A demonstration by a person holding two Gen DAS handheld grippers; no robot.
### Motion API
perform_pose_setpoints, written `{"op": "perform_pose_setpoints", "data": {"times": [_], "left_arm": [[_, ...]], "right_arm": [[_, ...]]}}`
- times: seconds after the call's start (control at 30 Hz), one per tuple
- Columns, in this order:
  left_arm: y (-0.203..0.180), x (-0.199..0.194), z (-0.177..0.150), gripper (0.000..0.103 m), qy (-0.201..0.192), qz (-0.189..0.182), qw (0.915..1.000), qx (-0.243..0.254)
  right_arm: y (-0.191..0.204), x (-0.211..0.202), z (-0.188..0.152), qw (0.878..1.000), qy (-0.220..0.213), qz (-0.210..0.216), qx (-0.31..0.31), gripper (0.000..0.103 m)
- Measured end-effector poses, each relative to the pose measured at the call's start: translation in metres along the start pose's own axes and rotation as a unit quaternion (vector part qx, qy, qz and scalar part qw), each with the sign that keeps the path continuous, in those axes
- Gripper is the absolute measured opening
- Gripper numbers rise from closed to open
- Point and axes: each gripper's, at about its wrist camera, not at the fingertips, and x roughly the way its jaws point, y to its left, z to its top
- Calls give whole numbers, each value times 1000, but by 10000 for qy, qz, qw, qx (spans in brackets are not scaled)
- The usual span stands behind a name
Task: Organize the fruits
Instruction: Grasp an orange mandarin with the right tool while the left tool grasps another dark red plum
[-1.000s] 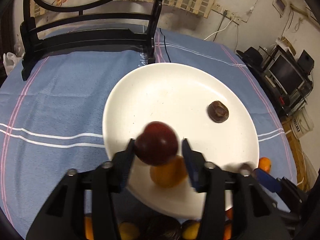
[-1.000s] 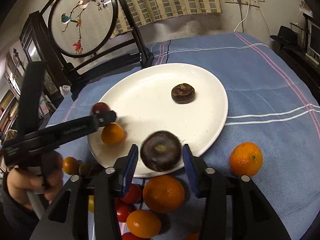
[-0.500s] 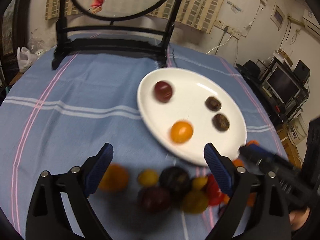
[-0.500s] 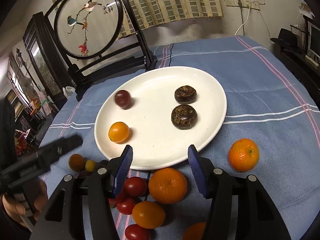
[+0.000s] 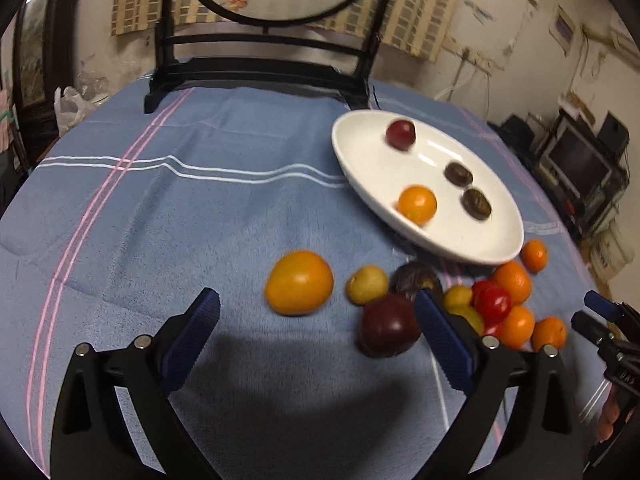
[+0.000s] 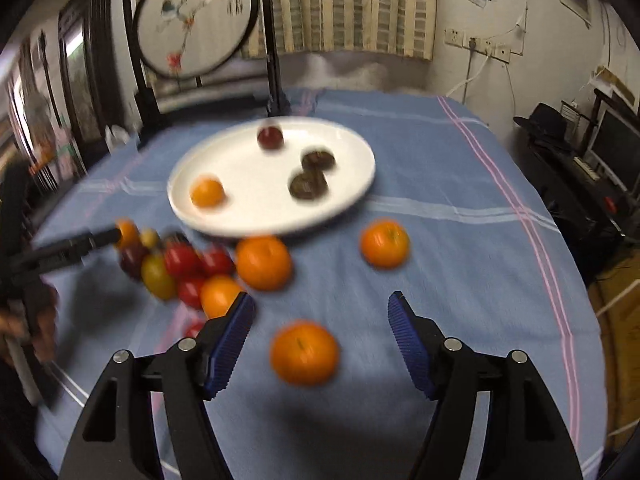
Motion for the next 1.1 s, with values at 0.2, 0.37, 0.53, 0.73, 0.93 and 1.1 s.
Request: {"op": "perform_pose_setpoints", "data": {"times": [0.2, 0.37, 0.53, 0.73, 0.93, 1.1], "left_arm": [[-3, -2, -3, 96, -40, -118, 9999, 80], [0, 1, -2, 96, 25, -186, 9998, 17], [-2, 5, -3, 96, 112, -204, 9997, 74], [-18, 8, -17, 96, 471, -242, 9968, 605], [-29, 14, -29, 82, 580, 56, 9941, 920], [-35, 22, -26, 69, 625, 186, 9935, 931]], "right_arm": [[8, 20, -10, 9994, 332, 29, 23, 71], [13, 37, -14, 9982, 591, -33, 133, 51], [11, 34, -17, 9982, 493, 34, 329, 43], [0, 35, -20, 9958, 450, 463, 653, 44], [-7, 34, -21, 9933, 407, 676, 840, 44], [-11, 34, -22, 9909, 379, 872, 955, 44]]}}
